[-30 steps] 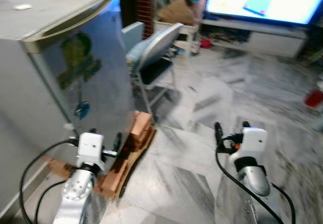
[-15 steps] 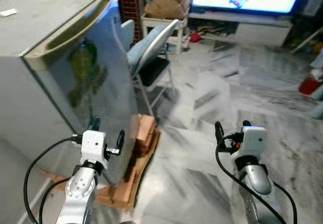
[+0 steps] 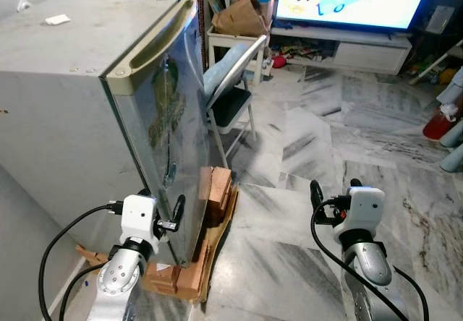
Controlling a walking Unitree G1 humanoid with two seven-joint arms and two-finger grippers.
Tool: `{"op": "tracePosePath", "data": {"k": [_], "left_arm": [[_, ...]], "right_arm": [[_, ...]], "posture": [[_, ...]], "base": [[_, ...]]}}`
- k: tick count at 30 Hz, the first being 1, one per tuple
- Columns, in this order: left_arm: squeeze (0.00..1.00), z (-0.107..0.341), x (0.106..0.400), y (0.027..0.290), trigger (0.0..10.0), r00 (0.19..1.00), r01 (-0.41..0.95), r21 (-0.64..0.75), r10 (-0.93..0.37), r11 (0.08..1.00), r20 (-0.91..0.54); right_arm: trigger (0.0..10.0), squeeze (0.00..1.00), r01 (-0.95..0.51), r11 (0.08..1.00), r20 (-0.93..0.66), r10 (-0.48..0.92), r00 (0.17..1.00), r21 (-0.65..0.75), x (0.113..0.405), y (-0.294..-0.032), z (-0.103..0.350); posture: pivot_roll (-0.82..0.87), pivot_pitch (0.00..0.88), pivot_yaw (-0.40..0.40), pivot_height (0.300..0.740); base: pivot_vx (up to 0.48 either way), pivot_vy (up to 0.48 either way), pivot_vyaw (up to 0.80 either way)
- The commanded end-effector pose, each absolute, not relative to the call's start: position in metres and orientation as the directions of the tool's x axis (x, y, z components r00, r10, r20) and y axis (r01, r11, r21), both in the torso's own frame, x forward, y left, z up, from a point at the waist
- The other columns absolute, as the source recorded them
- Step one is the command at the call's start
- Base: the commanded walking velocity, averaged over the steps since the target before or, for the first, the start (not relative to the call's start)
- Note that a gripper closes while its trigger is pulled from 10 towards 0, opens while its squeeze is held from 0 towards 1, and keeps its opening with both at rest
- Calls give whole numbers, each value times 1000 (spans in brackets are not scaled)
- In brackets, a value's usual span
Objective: Restocking fridge
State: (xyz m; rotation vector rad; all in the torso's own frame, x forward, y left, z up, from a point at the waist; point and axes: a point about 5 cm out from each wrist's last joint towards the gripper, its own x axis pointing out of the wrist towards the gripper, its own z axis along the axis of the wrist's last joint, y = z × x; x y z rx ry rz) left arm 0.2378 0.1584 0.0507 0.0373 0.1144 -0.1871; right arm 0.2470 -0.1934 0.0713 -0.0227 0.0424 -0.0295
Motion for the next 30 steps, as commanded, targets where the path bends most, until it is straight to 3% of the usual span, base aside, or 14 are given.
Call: {"op": "tracePosePath", "data": {"k": [1,16,30], "left_arm": [[0,54,246,162,10000,980,167,32,-162,985,-114],[0,63,285,198,10000,992,-29,52,35,998,-121],[0,64,294,198,10000,995,-16,39,20,999,-100]], "right_arm": [[10000,0,37,999,-37,-38,999,-37,250,-197,74],[10000,0,-48,998,-190,41,981,-33,228,-195,48],[10000,0,-95,994,-191,85,978,-44,228,-193,50]], "posture": [[-23,0,14,740],[-58,0,17,740],[-54,3,6,740]], "base": [[0,0,0],[0,0,0],[0,0,71]]}}
